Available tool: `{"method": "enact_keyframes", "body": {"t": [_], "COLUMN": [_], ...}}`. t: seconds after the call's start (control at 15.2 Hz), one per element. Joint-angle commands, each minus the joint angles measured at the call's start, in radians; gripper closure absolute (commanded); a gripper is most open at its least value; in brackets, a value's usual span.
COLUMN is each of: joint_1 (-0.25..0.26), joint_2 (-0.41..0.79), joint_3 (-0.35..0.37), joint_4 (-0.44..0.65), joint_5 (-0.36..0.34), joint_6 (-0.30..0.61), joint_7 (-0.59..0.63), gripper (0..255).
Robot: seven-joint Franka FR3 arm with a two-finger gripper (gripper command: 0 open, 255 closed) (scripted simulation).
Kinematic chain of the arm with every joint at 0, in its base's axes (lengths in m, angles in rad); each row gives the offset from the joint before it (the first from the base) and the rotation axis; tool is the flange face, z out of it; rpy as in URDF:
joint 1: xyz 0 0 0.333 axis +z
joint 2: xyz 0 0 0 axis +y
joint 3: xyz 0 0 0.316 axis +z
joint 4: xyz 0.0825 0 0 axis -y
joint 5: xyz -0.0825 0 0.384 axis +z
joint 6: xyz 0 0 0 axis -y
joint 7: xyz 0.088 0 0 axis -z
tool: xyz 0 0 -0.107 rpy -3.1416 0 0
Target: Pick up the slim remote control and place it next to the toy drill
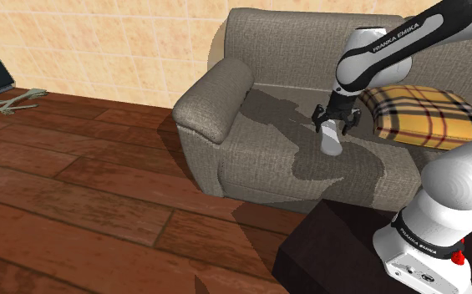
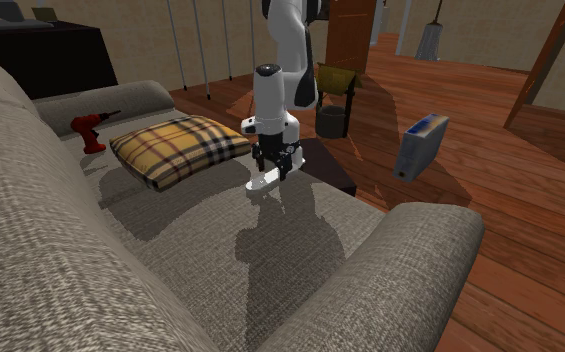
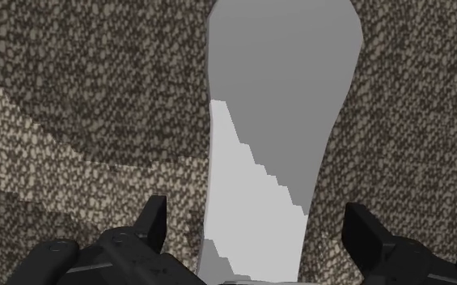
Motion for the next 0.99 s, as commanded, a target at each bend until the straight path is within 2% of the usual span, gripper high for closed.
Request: {"method": "enact_keyframes", "body": {"t": [0.0, 0.4, 0.46, 0.92], "joint_1": [0.001, 0.001, 0.001, 0.001], "joint_2": [0.006, 0.006, 0.006, 0.006], "joint_3": [0.001, 0.001, 0.001, 0.001], "joint_4": [-0.004, -0.003, -0.003, -0.003], "joint_5": [0.001, 0.001, 0.001, 0.001], "joint_6": [0.011, 0.011, 0.011, 0.011], "joint_7": [0.001, 0.001, 0.001, 0.001], "gripper": [0, 0, 255, 255]}}
